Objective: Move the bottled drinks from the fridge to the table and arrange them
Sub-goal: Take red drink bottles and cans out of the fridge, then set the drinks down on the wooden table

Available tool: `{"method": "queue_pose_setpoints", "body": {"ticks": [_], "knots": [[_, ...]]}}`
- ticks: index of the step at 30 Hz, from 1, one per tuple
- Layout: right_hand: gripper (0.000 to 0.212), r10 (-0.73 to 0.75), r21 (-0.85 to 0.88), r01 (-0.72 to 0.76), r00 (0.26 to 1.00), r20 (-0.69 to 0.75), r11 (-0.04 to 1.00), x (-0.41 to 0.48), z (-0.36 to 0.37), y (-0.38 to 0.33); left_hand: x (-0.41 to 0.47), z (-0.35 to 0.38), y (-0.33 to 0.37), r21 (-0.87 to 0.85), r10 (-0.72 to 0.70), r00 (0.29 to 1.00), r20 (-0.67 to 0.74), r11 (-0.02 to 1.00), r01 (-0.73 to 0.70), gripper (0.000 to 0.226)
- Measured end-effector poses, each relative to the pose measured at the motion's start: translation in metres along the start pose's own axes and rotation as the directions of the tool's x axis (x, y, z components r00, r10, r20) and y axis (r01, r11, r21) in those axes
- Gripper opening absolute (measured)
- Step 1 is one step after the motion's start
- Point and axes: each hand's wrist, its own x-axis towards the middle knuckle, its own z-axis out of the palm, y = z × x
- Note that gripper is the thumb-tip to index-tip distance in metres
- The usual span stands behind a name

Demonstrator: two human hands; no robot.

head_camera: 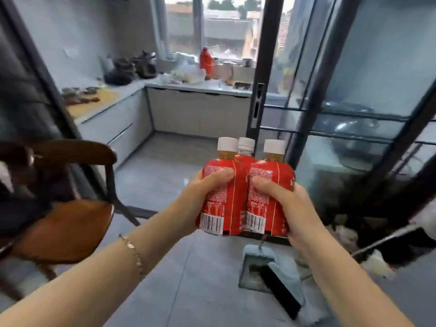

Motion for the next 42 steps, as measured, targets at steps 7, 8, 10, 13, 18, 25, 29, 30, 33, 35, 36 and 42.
{"method": "queue_pose_setpoints", "body": {"ticks": [7,8,10,13,18,25,29,30,33,35,36,42], "knots": [[0.062,0.115,-0.074,-0.091,0.889,0.444,0.993,-0.024,0.246,0.036,-0.169,-0.195,-0.001,-0.028,0.076,0.881,-0.467,0.994,-0.101,0.092],[0.055,0.12,-0.066,-0.101,0.872,0.475,0.993,-0.03,0.274,0.039,-0.189,-0.215,-0.002,-0.035,0.077,0.863,-0.499,0.993,-0.109,0.086],[0.043,0.138,-0.079,-0.114,0.813,0.565,0.99,-0.046,0.348,0.051,-0.244,-0.266,-0.001,-0.029,0.1,0.796,-0.597,0.989,-0.146,0.082],[0.047,0.153,-0.087,-0.128,0.721,0.676,0.988,-0.076,0.445,0.063,-0.318,-0.332,-0.003,-0.036,0.103,0.705,-0.702,0.983,-0.179,0.08],[0.071,0.196,-0.144,-0.135,0.555,0.809,0.98,-0.126,0.588,0.081,-0.431,-0.42,-0.006,-0.011,0.132,0.521,-0.843,0.965,-0.261,0.088],[0.06,0.187,-0.164,-0.1,0.297,0.937,0.981,-0.173,0.755,0.108,-0.544,-0.52,-0.017,0.024,0.128,0.302,-0.945,0.945,-0.326,0.113],[0.061,0.188,-0.172,-0.094,0.191,0.964,0.981,-0.183,0.843,0.135,-0.587,-0.585,-0.024,0.056,0.12,0.204,-0.972,0.955,-0.292,0.111],[0.066,0.196,-0.182,-0.095,0.169,0.966,0.979,-0.184,0.866,0.143,-0.596,-0.605,-0.026,0.06,0.115,0.186,-0.976,0.959,-0.278,0.11],[0.067,0.215,-0.207,-0.08,0.106,0.971,0.975,-0.179,0.937,0.159,-0.617,-0.663,-0.027,0.065,0.1,0.122,-0.988,0.963,-0.261,0.108],[0.06,0.245,-0.24,-0.077,0.057,0.968,0.968,-0.172,0.985,0.17,-0.628,-0.705,-0.028,0.059,0.09,0.11,-0.99,0.964,-0.261,0.101],[0.058,0.261,-0.258,-0.077,0.034,0.965,0.963,-0.168,1.012,0.177,-0.635,-0.728,-0.028,0.058,0.088,0.103,-0.991,0.962,-0.265,0.098],[0.058,0.382,-0.382,-0.039,-0.001,0.924,0.924,-0.15,1.102,0.225,-0.652,-0.827,-0.056,0.03,0.072,0.156,-0.985,0.966,-0.256,0.095]]}}
